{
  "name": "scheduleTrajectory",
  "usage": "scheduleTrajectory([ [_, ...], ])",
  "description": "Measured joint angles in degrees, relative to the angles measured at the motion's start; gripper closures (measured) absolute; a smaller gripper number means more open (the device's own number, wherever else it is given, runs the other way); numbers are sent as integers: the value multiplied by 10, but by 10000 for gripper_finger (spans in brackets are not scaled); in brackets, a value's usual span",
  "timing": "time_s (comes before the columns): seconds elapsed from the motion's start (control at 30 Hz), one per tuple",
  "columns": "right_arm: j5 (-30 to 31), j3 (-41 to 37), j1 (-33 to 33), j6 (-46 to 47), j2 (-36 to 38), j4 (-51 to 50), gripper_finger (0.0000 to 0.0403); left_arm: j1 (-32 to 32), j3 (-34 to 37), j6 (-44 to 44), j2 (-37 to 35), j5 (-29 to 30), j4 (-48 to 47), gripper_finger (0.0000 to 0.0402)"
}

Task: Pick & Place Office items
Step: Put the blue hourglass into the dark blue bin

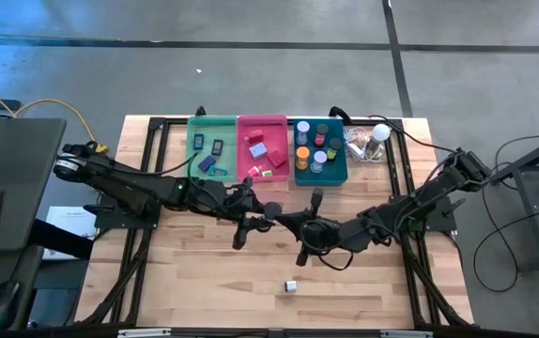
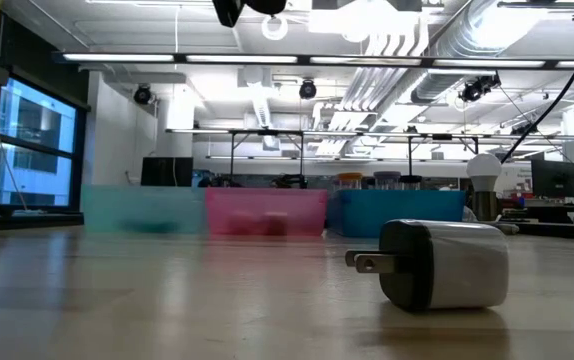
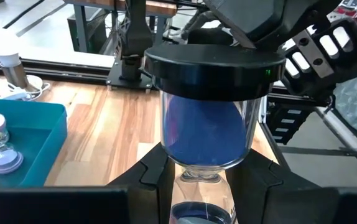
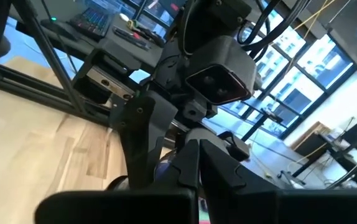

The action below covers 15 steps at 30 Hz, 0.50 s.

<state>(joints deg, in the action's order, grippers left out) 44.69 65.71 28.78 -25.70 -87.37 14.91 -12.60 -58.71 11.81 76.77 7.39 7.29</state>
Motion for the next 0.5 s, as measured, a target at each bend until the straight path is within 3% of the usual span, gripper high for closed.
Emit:
scheduleTrajectory([
  [0.3,-20,0,1,19,0,-10,400,0,0,0,0,-2,-1,294],
  [0.5,-9,-5,38,-29,0,-2,391,2,-3,3,-4,11,17,294],
])
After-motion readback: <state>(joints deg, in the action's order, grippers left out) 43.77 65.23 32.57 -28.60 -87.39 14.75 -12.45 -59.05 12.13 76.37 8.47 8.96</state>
